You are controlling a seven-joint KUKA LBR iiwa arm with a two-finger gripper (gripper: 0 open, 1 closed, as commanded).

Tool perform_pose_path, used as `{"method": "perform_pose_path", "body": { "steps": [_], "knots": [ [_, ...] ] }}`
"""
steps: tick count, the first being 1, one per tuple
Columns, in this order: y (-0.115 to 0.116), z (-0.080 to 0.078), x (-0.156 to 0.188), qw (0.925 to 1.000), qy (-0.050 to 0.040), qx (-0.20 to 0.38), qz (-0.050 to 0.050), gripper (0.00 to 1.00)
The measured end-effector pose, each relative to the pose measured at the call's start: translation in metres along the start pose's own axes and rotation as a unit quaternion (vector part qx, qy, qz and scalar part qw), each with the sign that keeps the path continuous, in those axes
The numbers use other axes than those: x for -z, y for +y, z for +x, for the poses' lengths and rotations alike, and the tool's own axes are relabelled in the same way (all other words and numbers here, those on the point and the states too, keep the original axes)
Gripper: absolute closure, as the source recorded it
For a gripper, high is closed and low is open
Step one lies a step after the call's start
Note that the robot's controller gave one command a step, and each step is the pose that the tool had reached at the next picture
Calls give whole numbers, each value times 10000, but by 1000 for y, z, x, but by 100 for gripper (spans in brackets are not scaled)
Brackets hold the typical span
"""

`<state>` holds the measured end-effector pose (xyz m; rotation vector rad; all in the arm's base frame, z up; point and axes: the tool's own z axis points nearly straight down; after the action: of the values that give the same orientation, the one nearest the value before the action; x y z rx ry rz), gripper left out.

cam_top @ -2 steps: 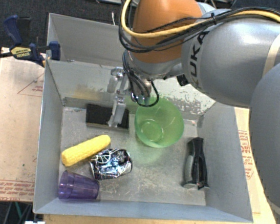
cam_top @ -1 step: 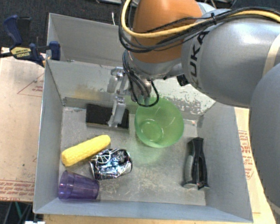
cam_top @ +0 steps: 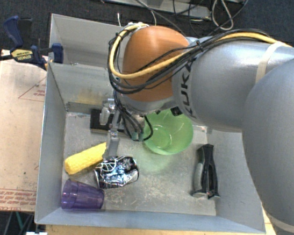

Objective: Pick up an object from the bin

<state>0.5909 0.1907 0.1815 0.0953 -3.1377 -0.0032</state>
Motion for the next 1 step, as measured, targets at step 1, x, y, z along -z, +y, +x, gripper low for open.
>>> {"method": "perform_pose_path", "body": {
  "steps": [1],
  "knots": [
    [-7,-21,-23,9950,-78,994,-1,0]
  ]
}}
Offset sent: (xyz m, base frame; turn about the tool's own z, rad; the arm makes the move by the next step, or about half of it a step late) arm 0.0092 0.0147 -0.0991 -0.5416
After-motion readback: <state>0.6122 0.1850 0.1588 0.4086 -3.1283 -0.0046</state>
